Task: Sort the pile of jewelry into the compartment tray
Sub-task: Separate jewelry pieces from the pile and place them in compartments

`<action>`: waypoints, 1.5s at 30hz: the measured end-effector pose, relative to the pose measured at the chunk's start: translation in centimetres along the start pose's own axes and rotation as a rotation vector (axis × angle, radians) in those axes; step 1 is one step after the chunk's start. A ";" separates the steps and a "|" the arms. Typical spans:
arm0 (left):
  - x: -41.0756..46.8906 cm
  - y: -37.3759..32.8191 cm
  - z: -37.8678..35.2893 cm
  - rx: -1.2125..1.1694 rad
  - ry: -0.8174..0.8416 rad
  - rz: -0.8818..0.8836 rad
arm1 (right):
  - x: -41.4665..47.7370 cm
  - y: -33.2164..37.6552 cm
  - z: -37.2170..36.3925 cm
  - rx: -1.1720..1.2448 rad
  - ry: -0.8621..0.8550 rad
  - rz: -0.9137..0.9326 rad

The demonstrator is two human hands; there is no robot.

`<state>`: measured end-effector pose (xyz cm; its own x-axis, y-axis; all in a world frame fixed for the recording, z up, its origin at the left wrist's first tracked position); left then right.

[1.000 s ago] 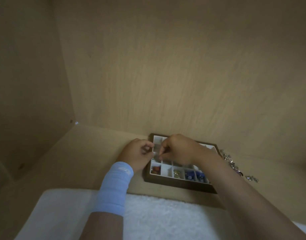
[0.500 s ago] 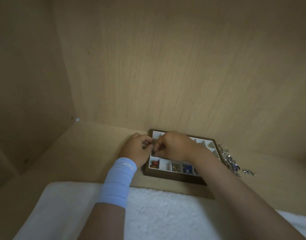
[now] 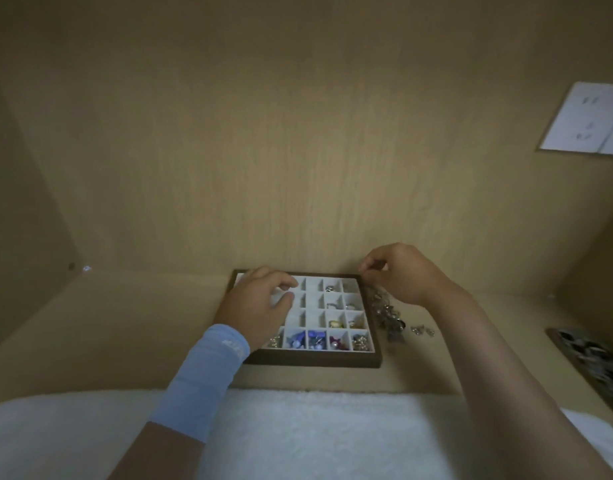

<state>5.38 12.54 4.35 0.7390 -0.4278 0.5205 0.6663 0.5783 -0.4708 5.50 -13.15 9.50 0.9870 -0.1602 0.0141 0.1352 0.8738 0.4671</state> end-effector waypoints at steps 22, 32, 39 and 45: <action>6.4 -5.7 -12.4 0.111 0.151 -0.085 | 3.0 -7.6 -2.3 -0.125 0.131 -0.139; 6.9 -6.5 -11.3 -0.302 0.042 0.106 | 3.0 -6.9 -0.3 0.370 0.222 -0.019; 7.3 -5.4 -7.7 -0.539 -0.036 0.247 | 2.1 -4.2 -0.8 0.693 0.198 0.023; 7.0 -3.4 -5.4 -0.548 0.040 0.289 | 1.6 -2.1 -2.8 0.732 0.172 -0.002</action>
<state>8.81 3.83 5.73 0.8933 -0.3392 0.2947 0.3847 0.2384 -0.8917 7.08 -13.97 6.05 0.9946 -0.0349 -0.0981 0.1041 0.3358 0.9362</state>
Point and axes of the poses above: each hand's wrist, its own x-axis towards the middle knuckle, its own z-axis out of the back of the hand, y = z × x, the point moved 2 cm from there along x, towards the middle knuckle, and after that the axes turned 13 degrees about -z, right-handed, at the moved point
